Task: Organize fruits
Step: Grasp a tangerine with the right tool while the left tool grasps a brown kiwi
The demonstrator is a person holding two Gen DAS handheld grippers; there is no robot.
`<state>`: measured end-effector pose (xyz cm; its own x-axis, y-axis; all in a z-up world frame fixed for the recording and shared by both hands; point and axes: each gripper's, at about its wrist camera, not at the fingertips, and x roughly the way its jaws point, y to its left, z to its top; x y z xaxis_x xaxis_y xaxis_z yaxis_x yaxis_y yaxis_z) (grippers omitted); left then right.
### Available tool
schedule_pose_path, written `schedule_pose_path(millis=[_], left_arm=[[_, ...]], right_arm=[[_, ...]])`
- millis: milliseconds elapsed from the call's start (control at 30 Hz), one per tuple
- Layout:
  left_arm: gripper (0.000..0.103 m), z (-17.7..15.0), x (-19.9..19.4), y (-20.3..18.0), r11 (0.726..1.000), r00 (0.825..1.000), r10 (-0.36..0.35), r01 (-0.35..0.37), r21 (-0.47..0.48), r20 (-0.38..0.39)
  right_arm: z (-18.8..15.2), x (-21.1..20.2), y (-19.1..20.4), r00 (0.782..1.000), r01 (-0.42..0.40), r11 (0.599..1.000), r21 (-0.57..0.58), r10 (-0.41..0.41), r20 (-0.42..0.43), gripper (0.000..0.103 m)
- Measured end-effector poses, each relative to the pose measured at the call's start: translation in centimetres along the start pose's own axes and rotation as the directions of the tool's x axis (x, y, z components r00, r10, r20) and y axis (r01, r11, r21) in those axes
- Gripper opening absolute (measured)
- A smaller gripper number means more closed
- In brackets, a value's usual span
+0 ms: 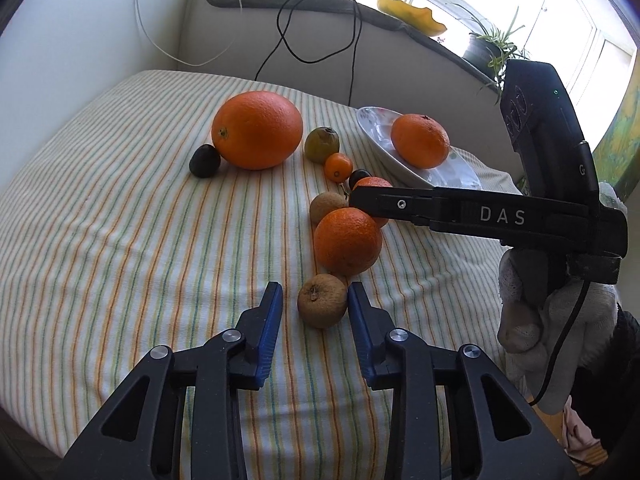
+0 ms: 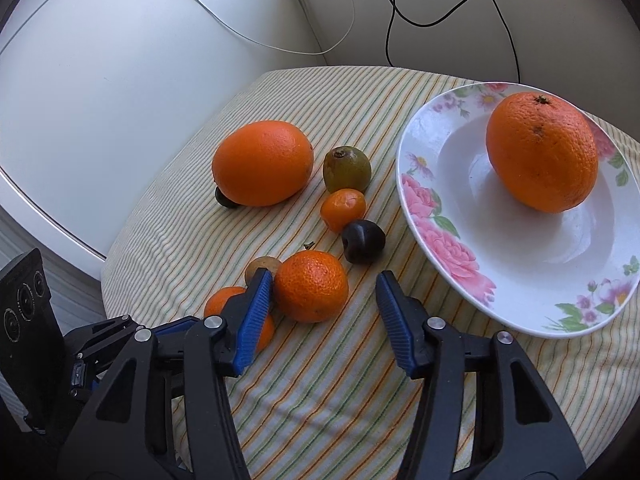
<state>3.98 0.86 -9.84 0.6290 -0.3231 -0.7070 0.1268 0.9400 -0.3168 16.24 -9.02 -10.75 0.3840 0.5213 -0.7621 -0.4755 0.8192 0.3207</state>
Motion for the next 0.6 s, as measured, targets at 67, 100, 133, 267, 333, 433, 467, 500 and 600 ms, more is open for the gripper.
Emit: schedule_pose_path(millis=[67,100,133,267,333,433,467,500,600], left_arm=[[0.027,0.0,0.0,0.0,1.000,1.000,-0.006,0.006,0.002,0.001],[0.026,0.0,0.0,-0.1,1.000,1.000,-0.009,0.009,0.004,0.000],[0.024,0.0,0.0,-0.2,1.000,1.000,-0.011,0.011,0.007,0.000],[0.024,0.0,0.1,-0.3,1.000,1.000,-0.009,0.009,0.007,0.005],[0.024,-0.1,0.0,-0.1,1.000,1.000,-0.015,0.015,-0.003,0.006],[0.024,-0.1,-0.2,-0.1,1.000,1.000,-0.016,0.016,-0.002,0.007],[0.024,-0.1,-0.3,-0.1,1.000,1.000,-0.015,0.015,-0.005,0.009],[0.024,-0.1,-0.4,-0.1,1.000,1.000,-0.015,0.015,-0.006,0.009],[0.024,-0.1,-0.6,-0.1,1.000,1.000,-0.014,0.014,-0.008,0.013]], right_arm=[[0.0,0.1,-0.2,1.000,-0.018,1.000,0.011,0.018,-0.001,0.048],[0.1,0.1,-0.1,1.000,-0.026,1.000,0.011,0.026,-0.001,0.043],[0.1,0.1,-0.1,0.999,-0.036,0.999,0.012,0.036,-0.002,0.041],[0.0,0.1,0.1,1.000,-0.030,1.000,0.000,0.030,-0.002,0.040],[0.0,0.0,0.0,0.999,-0.034,0.999,0.005,0.034,0.001,0.040],[0.0,-0.3,0.0,0.999,-0.038,0.999,0.005,0.038,0.009,0.040],[0.0,-0.4,0.0,0.999,-0.039,0.999,0.002,0.039,0.012,0.039],[0.0,-0.6,0.1,0.999,-0.041,0.999,0.000,0.041,0.014,0.039],[-0.2,-1.0,0.2,0.999,-0.042,0.999,-0.007,0.042,0.023,0.039]])
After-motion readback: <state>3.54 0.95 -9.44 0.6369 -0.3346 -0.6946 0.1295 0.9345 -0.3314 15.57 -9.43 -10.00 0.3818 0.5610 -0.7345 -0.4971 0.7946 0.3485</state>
